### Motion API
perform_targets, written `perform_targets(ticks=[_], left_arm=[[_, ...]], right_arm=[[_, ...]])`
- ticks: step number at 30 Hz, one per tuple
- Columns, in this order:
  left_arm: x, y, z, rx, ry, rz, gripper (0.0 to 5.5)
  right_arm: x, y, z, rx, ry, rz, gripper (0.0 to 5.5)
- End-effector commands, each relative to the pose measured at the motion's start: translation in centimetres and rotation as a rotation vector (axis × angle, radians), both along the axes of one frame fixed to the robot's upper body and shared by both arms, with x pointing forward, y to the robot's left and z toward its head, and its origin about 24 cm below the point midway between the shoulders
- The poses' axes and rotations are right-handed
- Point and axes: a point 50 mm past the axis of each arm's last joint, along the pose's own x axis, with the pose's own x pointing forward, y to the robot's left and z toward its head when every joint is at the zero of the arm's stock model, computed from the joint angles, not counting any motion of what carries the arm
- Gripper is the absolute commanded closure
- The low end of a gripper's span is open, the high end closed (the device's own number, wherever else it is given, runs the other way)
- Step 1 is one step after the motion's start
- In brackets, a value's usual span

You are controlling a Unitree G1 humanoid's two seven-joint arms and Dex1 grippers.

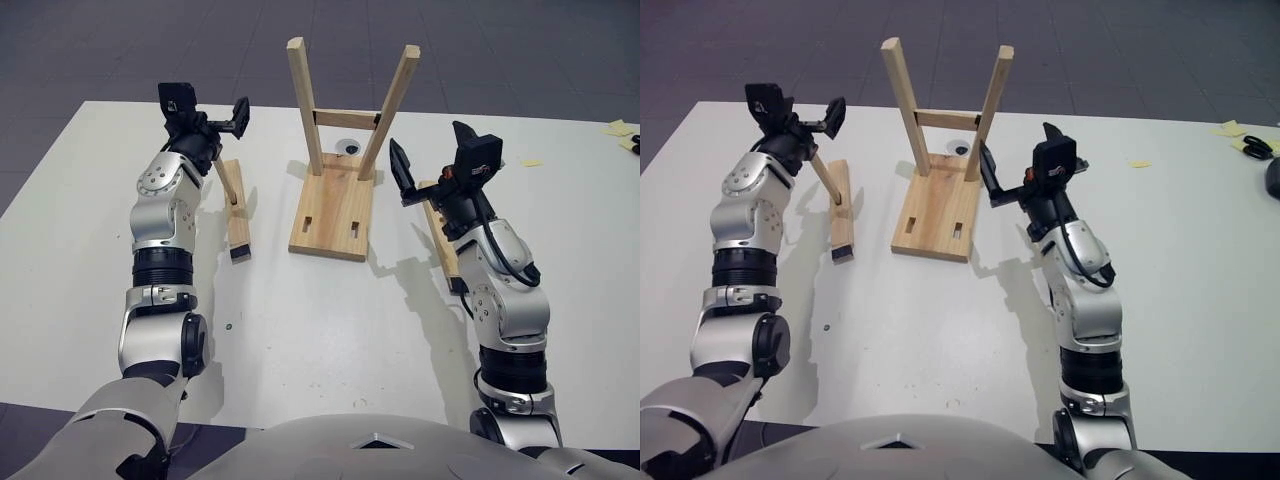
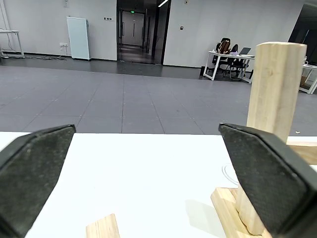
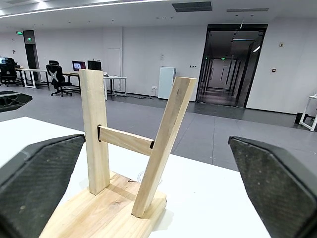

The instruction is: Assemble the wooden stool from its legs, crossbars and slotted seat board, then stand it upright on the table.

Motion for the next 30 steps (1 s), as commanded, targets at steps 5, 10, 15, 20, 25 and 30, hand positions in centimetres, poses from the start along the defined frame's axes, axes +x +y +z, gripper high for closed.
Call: perform_targets(ticks=[5,10,15,20,25,30], left_arm=[[0.3,0.2,2.5,-0.013,-0.057,-0.008,0.11],[0.0,-0.3,5.9,-0.029,-0.159,-0.025,0.11],[-0.1,-0.1,7.6,-0.019,-0.202,-0.014,0.11],[0.5,0.5,5.9,-0.031,-0.151,0.015,0.11],[0.0,-0.5,-7.0,0.050,0.329,-0.040,0.11],[-0.7,-0.7,-9.4,0.029,0.401,-0.069,0.11]], right_arm=[[-0.1,0.2,0.2,-0.002,-0.006,0.007,0.10],[-0.1,0.2,0.3,0.006,-0.008,0.006,0.10],[-0.2,0.1,0.3,0.001,-0.012,0.003,0.10],[-0.1,0.1,0.3,0.017,-0.004,0.000,0.10],[-0.2,-0.1,-0.8,0.014,0.040,-0.006,0.10],[-0.1,-0.4,-0.8,0.014,0.043,-0.012,0.10]])
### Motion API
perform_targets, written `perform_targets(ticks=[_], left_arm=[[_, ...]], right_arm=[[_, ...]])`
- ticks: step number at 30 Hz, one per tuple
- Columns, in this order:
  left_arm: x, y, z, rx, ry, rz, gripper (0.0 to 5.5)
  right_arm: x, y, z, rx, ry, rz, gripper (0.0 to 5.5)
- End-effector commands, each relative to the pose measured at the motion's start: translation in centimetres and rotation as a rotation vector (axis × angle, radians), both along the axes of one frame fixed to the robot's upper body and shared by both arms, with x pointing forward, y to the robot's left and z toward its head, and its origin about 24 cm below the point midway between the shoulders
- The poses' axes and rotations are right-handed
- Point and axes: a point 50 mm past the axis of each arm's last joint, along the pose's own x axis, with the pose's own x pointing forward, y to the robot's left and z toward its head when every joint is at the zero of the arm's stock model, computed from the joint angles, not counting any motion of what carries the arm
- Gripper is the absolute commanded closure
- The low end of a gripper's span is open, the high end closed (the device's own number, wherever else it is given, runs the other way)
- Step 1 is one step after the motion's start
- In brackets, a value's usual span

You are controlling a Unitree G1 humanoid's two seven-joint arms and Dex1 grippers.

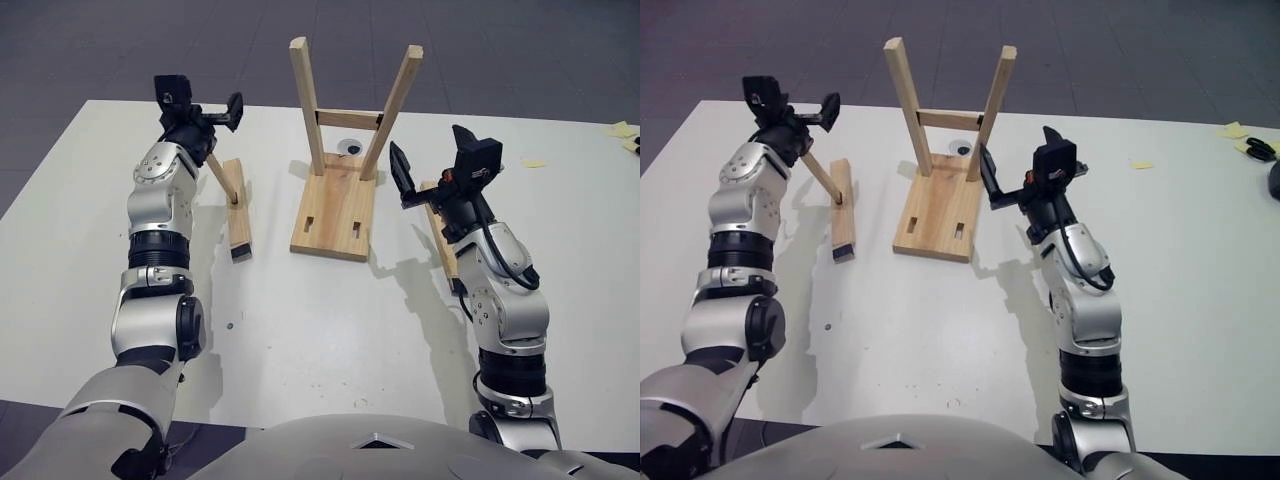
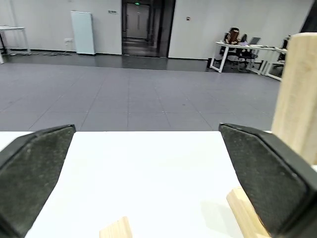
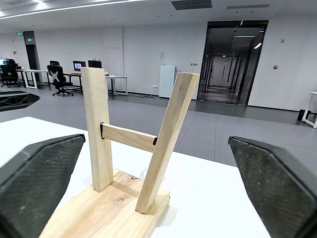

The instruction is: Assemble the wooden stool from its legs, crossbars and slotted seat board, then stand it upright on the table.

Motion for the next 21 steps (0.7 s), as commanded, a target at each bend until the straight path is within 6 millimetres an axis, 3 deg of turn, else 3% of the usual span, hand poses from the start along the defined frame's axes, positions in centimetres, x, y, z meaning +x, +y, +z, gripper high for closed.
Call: perform_targets(ticks=[1,10,14,18,21], left_arm=[[-2.3,-0.3,-8.2,-0.048,0.313,-0.008,0.11],[-1.0,0.3,-4.2,-0.088,0.155,0.019,0.11],[-0.4,1.0,2.0,-0.126,-0.053,0.052,0.11],[-1.0,1.1,10.9,-0.117,-0.275,0.057,0.11],[-2.2,0.6,14.0,-0.091,-0.308,0.003,0.11]], right_arm=[[0.0,-0.4,-0.3,0.003,0.021,-0.009,0.10],[0.0,0.1,-0.3,0.005,0.014,0.008,0.10],[-0.4,0.5,-0.6,-0.011,0.024,0.045,0.10],[-0.7,0.8,-0.8,-0.004,0.030,0.055,0.10],[-1.0,0.9,-0.8,0.002,0.032,0.052,0.10]])
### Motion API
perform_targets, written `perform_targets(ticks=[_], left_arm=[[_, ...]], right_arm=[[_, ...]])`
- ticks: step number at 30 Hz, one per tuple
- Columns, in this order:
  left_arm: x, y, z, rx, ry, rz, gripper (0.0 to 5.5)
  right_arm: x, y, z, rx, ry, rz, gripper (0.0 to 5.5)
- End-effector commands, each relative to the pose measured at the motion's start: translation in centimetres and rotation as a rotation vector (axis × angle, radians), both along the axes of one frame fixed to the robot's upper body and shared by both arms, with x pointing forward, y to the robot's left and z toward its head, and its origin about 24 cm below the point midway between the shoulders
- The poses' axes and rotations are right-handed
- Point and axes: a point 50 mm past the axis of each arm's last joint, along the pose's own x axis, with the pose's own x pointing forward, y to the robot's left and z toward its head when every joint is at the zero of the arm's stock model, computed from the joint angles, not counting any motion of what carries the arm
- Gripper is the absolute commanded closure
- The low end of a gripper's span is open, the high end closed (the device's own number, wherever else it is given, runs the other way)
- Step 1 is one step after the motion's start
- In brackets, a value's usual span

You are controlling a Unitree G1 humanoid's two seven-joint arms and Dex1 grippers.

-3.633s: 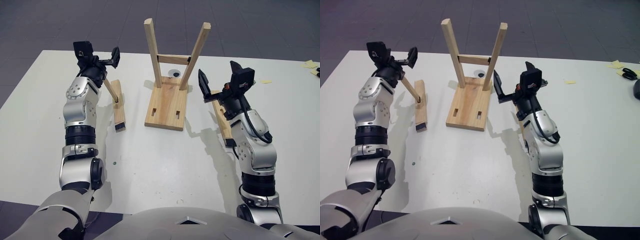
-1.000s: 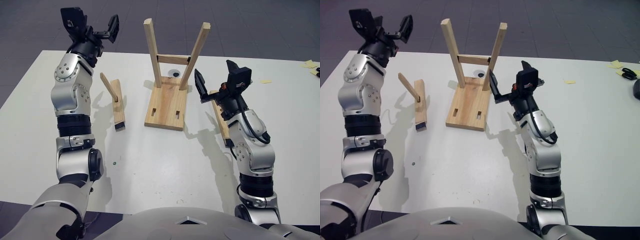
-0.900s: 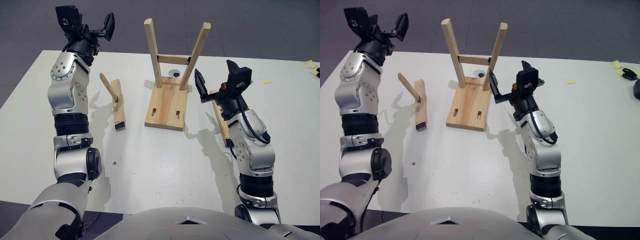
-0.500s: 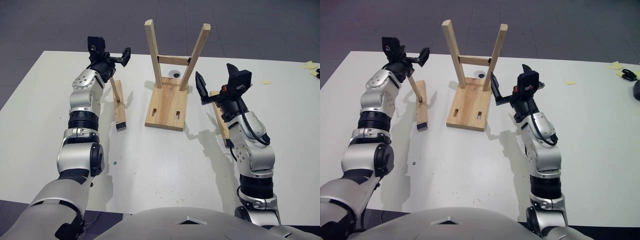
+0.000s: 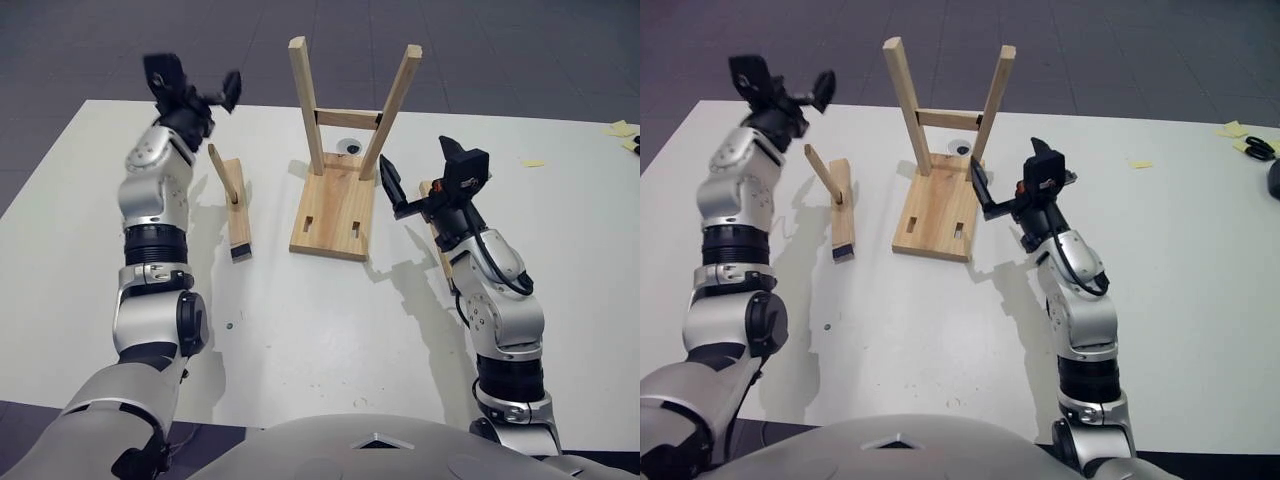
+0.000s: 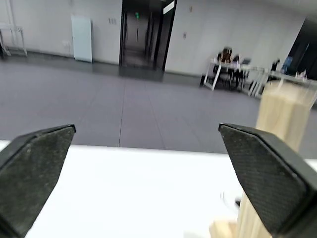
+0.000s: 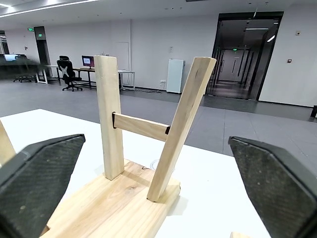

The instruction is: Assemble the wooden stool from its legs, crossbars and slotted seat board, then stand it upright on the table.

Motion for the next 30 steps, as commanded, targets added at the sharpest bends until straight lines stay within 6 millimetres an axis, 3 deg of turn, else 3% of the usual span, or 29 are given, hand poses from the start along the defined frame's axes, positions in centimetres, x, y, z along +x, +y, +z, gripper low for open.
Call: perform_targets(ticks=[1,4,10,14,21,25,30], left_arm=[[-1.8,-0.7,5.8,0.063,-0.086,-0.063,0.11],[-3.3,-0.5,4.1,0.156,0.033,-0.057,0.11],[-7.0,-0.6,-2.1,0.224,0.322,-0.031,0.11],[-8.0,-1.0,-4.9,0.228,0.432,-0.018,0.11],[-9.4,-1.2,-12.7,0.199,0.707,-0.018,0.11],[-9.4,-0.9,-14.6,0.184,0.781,-0.022,0.11],[-9.1,-0.6,-14.9,0.198,0.802,-0.039,0.88]], right_arm=[[-0.5,0.3,-0.1,0.010,0.005,-0.001,0.10],[-0.7,0.3,-0.3,0.014,0.013,-0.007,0.10],[-1.3,-0.1,-0.8,0.014,0.027,-0.034,0.10],[-1.5,0.0,-0.8,0.019,0.031,-0.036,0.10],[-1.5,0.1,-0.9,0.008,0.038,-0.033,0.10],[-1.5,0.1,-0.9,0.006,0.040,-0.031,0.10],[-1.6,0.1,-0.8,0.009,0.039,-0.040,0.10]])
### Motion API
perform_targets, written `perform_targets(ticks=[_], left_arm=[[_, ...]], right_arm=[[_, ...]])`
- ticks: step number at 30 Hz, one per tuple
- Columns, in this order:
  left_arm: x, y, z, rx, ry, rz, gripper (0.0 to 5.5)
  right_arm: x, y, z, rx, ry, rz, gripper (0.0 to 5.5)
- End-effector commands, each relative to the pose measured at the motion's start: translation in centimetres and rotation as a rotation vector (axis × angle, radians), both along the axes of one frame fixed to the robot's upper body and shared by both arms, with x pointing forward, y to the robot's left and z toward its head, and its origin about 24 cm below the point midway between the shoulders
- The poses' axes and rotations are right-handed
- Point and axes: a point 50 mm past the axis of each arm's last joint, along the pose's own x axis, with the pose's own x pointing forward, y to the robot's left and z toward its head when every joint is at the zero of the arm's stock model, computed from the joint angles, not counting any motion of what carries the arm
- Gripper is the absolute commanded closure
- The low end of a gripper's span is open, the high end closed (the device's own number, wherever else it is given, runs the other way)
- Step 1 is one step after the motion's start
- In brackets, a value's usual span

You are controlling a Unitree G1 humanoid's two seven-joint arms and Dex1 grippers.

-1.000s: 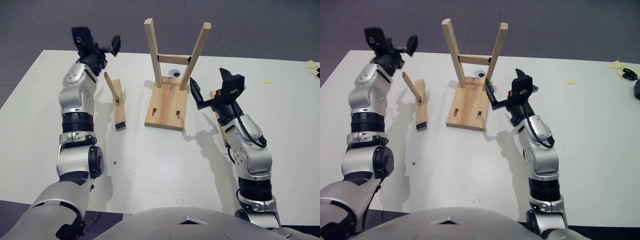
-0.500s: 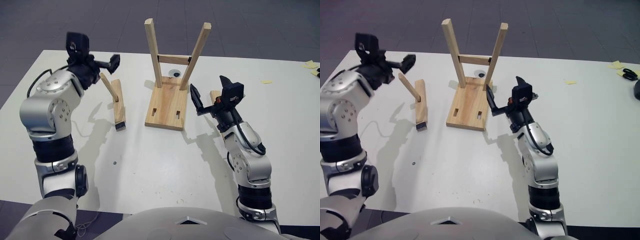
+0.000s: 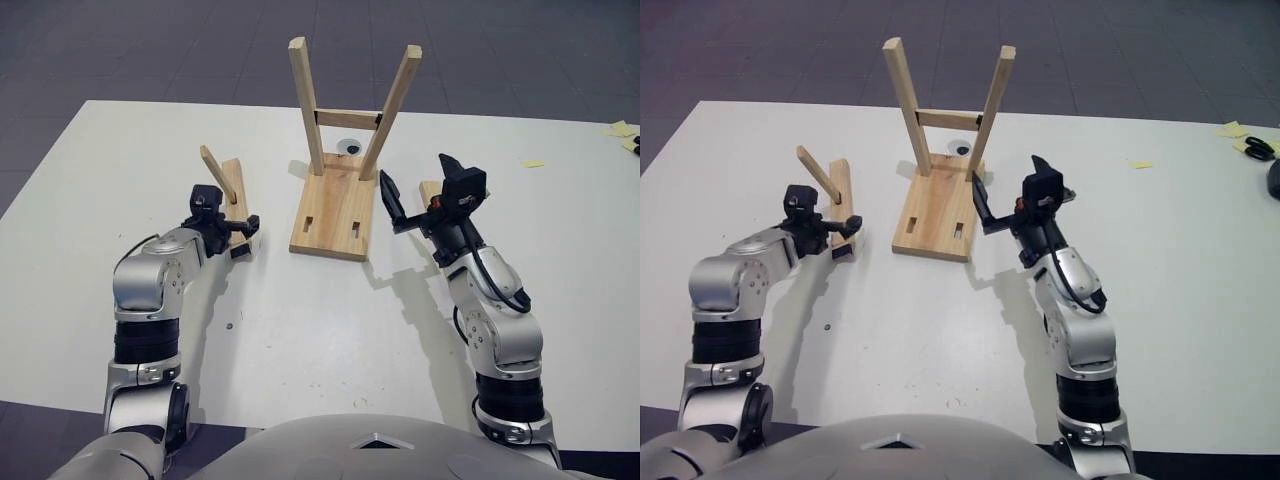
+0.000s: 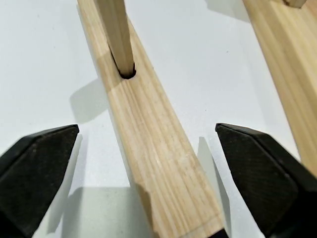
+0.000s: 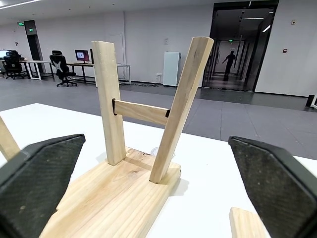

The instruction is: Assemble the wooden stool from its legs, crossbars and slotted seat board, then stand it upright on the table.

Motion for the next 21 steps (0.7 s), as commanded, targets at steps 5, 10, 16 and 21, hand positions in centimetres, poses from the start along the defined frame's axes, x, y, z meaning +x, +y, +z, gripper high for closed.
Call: perform_targets(ticks=[5,10,16,21], left_arm=[[0.3,0.5,0.2,0.055,0.025,-0.078,1.75],[0.4,1.6,0.4,0.112,0.052,-0.126,2.55],[0.3,2.7,0.7,0.176,0.067,-0.232,3.42],[0.9,2.7,1.7,0.173,0.006,-0.268,3.42]], right_arm=[[-0.2,0.0,0.2,0.003,-0.003,-0.021,0.10],[-0.2,0.1,0.2,0.006,-0.004,-0.027,0.10],[-0.3,0.0,0.2,0.011,-0.007,-0.044,0.10],[-0.2,-0.2,0.0,0.017,-0.003,-0.052,0.10]])
